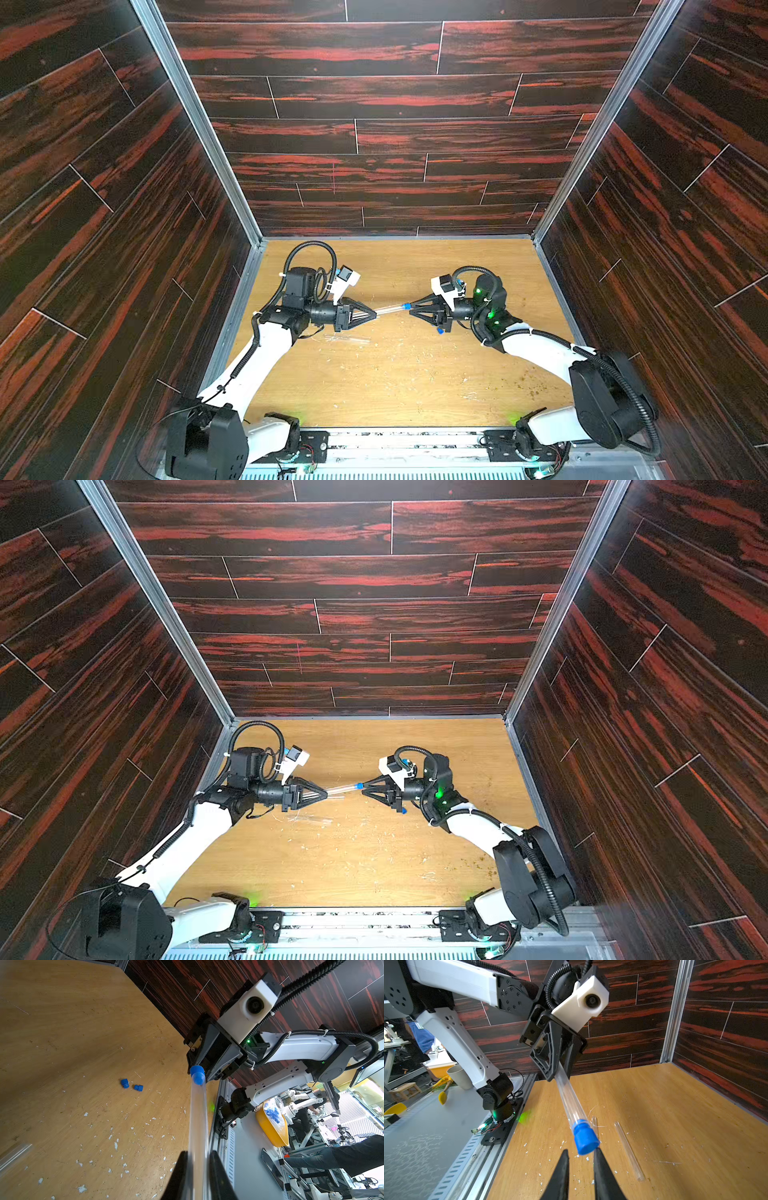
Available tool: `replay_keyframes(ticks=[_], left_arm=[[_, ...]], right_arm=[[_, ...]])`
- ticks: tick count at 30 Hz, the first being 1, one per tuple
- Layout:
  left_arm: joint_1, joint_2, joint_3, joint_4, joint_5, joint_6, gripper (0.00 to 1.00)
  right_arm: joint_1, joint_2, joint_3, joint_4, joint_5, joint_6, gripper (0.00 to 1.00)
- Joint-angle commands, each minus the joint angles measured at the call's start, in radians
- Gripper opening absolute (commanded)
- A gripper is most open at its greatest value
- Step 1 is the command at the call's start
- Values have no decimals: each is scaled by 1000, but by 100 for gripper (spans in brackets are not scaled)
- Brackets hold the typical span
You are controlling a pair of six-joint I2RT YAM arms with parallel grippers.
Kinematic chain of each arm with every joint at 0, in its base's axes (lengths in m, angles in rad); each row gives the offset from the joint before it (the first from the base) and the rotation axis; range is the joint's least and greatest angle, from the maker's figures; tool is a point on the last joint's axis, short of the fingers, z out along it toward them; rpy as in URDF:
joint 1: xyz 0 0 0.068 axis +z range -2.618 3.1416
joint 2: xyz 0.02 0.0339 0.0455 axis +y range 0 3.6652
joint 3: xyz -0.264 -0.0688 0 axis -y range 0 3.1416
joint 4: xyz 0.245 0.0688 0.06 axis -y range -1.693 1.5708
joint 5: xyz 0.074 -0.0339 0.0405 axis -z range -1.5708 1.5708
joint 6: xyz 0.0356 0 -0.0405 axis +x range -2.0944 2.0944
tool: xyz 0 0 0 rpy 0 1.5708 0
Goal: Insert stoppers into test tubes
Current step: Insert the stopper into the test tube.
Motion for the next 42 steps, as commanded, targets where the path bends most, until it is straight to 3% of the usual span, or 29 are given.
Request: replay_keyframes(ticks=[1,42], left_arm=[[-4,-1,20,-9,11,26,6],[-7,-7,12,-33,11,61,6]], right_arm=[[10,24,34,-17,-24,-12,22],[55,-1,173,-367,-19,-255,2]])
